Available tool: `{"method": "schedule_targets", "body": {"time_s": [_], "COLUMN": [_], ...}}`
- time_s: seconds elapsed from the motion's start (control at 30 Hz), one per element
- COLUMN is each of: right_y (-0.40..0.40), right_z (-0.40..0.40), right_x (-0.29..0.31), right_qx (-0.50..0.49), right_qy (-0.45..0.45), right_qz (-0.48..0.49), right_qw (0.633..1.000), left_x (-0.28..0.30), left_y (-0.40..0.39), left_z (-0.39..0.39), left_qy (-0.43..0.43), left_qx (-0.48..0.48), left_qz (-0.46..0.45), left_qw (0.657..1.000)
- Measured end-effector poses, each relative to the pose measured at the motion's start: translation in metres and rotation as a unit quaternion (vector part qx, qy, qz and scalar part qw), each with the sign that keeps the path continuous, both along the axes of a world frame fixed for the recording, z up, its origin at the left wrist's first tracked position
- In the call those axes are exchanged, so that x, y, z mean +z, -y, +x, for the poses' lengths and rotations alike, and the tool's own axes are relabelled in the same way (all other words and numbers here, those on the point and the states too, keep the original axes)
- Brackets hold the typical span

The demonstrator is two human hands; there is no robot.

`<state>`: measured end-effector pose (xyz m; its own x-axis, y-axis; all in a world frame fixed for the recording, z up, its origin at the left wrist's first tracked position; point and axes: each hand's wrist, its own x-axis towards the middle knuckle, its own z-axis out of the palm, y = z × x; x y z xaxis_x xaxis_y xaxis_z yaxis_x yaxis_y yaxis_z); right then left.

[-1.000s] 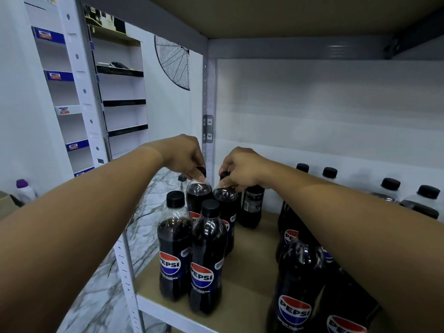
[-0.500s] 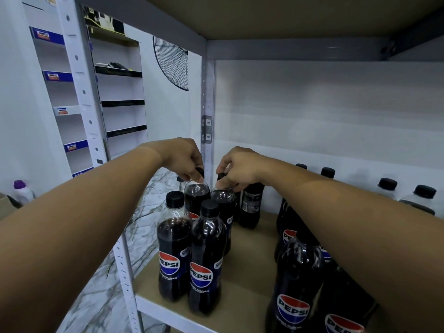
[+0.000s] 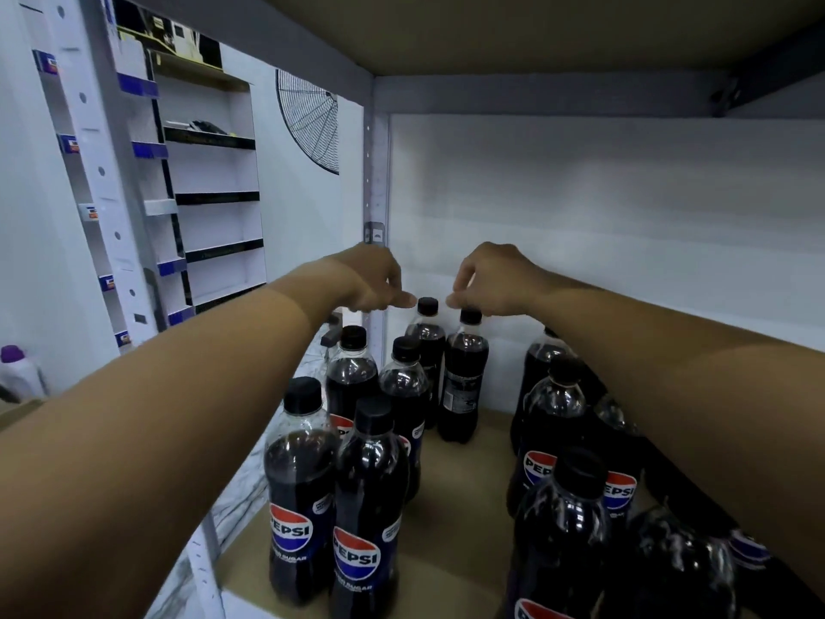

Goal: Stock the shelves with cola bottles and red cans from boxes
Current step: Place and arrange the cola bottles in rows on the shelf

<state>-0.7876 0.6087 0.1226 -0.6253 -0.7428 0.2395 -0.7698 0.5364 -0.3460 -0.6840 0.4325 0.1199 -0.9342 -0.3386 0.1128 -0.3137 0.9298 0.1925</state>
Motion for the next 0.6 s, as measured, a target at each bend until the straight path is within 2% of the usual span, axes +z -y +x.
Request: {"method": "schedule_targets", "body": {"time_s": [0.13, 0.47, 0.6], "right_y": [0.001, 0.015, 0.021], "right_z": [-0.023, -0.053, -0.058], "right_x": [-0.006, -0.022, -0.024], "right_qx": [-0.032, -0.024, -0.024], "right_qy": [-0.027, -0.024, -0.039], "right_qz": [0.064, 0.117, 0.121], "right_qw": [0.997, 0.993, 0.992], "left_x": [-0.001, -0.006, -0.005], "left_y": [-0.009, -0.012, -0.010], "left_z": [-0.033, -0.085, -0.089], "left_qy": [-0.007, 0.040, 0.055], "left_qx": [-0.022, 0.028, 0.012], "left_qz": [-0.060, -0.054, -0.061], "left_qw": [0.998, 0.997, 0.997]}}
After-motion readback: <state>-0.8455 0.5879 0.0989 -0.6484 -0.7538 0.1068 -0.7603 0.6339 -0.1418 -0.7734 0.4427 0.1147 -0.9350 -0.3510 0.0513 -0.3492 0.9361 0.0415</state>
